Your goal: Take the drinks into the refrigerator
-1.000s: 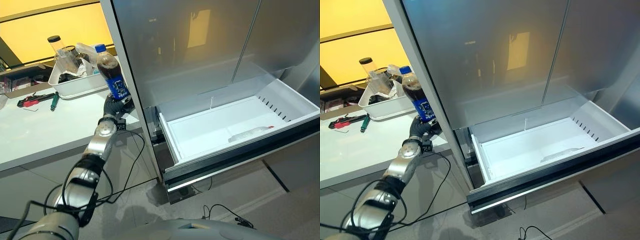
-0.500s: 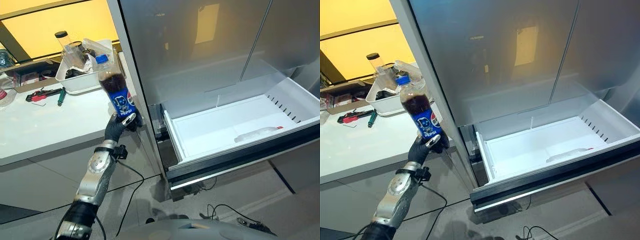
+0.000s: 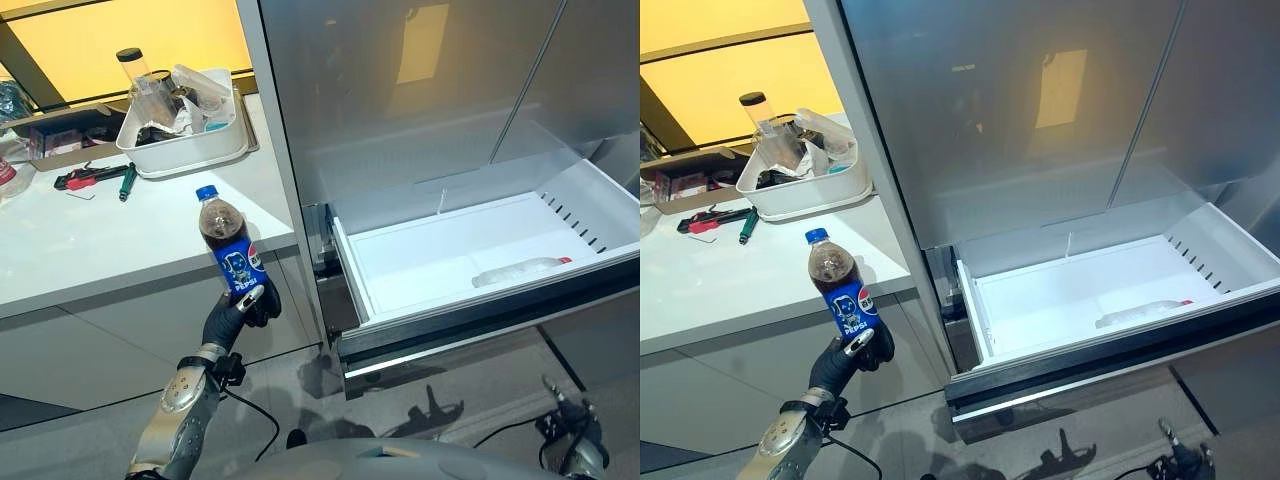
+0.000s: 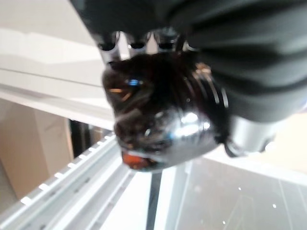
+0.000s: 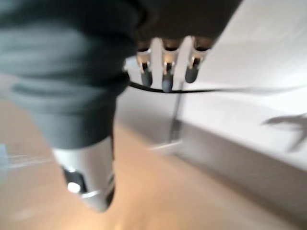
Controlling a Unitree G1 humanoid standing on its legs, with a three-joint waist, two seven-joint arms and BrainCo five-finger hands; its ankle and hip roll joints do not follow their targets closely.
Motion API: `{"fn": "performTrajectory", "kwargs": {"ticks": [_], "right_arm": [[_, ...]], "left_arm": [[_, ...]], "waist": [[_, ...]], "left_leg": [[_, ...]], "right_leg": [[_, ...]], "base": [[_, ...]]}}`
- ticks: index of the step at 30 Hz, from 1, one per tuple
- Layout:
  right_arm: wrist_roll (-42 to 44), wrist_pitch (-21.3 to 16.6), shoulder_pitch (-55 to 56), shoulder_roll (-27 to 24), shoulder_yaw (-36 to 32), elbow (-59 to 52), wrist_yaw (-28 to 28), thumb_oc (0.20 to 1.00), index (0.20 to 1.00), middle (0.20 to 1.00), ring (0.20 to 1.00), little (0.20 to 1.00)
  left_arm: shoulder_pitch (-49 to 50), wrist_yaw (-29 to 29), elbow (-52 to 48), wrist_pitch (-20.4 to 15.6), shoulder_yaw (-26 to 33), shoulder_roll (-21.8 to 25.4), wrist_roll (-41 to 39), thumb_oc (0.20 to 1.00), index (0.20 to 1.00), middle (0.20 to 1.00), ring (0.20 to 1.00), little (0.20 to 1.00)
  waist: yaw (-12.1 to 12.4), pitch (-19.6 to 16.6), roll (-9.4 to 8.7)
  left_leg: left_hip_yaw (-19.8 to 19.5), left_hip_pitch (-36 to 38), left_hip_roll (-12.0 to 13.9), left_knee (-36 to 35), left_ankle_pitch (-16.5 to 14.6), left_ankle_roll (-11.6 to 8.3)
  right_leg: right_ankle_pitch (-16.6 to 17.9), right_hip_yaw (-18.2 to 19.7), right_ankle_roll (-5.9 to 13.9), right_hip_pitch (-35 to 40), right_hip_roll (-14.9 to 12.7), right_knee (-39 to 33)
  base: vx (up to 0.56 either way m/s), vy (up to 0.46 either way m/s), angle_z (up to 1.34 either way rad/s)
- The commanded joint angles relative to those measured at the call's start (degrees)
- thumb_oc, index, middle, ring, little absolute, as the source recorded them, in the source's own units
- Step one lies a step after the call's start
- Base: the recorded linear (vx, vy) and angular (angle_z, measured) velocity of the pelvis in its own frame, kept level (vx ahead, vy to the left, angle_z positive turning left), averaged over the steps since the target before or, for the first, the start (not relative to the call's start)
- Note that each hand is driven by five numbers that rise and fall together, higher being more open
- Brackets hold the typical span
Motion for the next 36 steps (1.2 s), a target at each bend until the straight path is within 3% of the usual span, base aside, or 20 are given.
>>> {"fn": "performTrajectory", "kwargs": {"ticks": [1,2,3,5,11,17,24,32,36], "right_arm": [[-5.7,-6.5,-3.9,-1.6,-3.5,-6.6,-4.4,1.000,1.000,1.000,1.000,1.000],[-6.0,-6.4,-3.8,-1.5,-3.5,-6.9,-4.6,1.000,1.000,1.000,1.000,1.000],[-11.5,-7.0,-4.5,-0.9,-2.8,-18.4,-7.1,1.000,1.000,1.000,1.000,1.000],[-14.9,-7.1,-4.9,0.5,-1.7,-23.9,-7.8,1.000,1.000,1.000,1.000,1.000],[-22.8,-6.8,-4.8,2.6,0.4,-41.2,-6.9,1.000,1.000,1.000,1.000,1.000],[-25.3,-6.2,-3.5,4.0,3.6,-51.5,-2.2,1.000,1.000,1.000,1.000,1.000],[-26.6,-5.8,-4.3,2.9,6.4,-56.1,1.7,1.000,1.000,1.000,1.000,1.000],[-22.2,0.0,-9.1,-9.1,13.7,-46.9,15.6,1.000,1.000,1.000,1.000,1.000],[-11.4,4.4,-14.6,-21.2,23.5,-37.4,27.5,1.000,1.000,1.000,1.000,1.000]], "left_arm": [[-6.8,-1.8,-8.8,-7.5,4.4,-1.7,-1.3,0.200,0.200,0.200,0.200,0.200],[-6.8,-1.8,-8.8,-7.4,4.4,-1.7,-1.2,0.200,0.200,0.200,0.200,0.200],[-6.9,-1.1,-8.2,-7.6,4.8,-2.2,-0.5,0.200,0.200,0.200,0.200,0.200],[-7.0,-0.4,-7.9,-7.8,4.9,-2.5,0.2,0.200,0.200,0.200,0.200,0.200],[-6.7,0.6,-8.0,-8.4,6.3,-3.4,2.2,0.200,0.200,0.200,0.200,0.200],[-6.2,1.0,-7.6,-8.9,7.6,-4.1,3.4,0.200,0.200,0.200,0.200,0.200],[-5.9,0.7,-7.9,-9.7,8.8,-3.7,4.4,0.200,0.200,0.200,0.200,0.200],[-8.1,-4.9,-6.3,-10.2,7.9,0.4,7.8,0.200,0.200,0.200,0.200,0.200],[-10.2,-9.7,-2.2,-10.7,1.2,3.4,10.1,0.200,0.200,0.200,0.200,0.200]], "waist": [[-0.3,-2.2,-1.48],[-0.2,-2.2,-1.51],[-0.3,-2.4,-1.45],[-0.2,-2.5,-1.44],[0.2,-2.8,-1.68],[0.7,-2.9,-2.13],[1.4,-2.8,-2.43],[3.1,-3.3,-3.57],[4.2,-3.7,-4.48]], "left_leg": [[1.1,4.7,-3.8,0.4,-9.3,4.60],[1.1,4.7,-3.8,0.4,-9.3,4.60],[1.2,4.9,-3.8,0.4,-9.4,4.71],[1.2,5.1,-3.8,0.4,-9.4,4.82],[1.1,5.2,-3.9,0.4,-9.4,4.98],[0.6,5.2,-3.9,0.4,-9.2,4.99],[0.3,5.1,-4.0,0.4,-9.0,5.02],[0.1,5.2,-4.0,0.4,-8.6,4.69],[-0.2,5.6,-3.8,0.4,-9.0,4.33]], "right_leg": [[2.6,0.2,1.85,-3.5,0.0,0.2],[2.6,0.2,1.86,-3.5,0.0,0.2],[2.7,0.4,1.74,-3.4,0.0,0.2],[2.6,0.5,1.62,-3.2,0.0,0.2],[2.4,0.1,1.34,-2.9,0.1,0.3],[2.3,-0.4,1.18,-2.7,0.0,0.4],[2.3,-0.7,1.07,-2.7,0.0,0.5],[2.3,-1.5,1.21,-2.3,0.0,0.4],[1.9,-2.0,1.34,-1.6,-0.1,0.3]], "base": [[0.02,0.012,-0.13],[0.02,0.014,-0.09],[0.01,0.011,-0.08],[0.01,0.014,-0.05],[0.00,0.000,0.00],[0.00,0.000,0.00],[0.00,0.000,0.00],[0.00,-0.017,0.05],[-0.01,-0.026,0.08]]}}
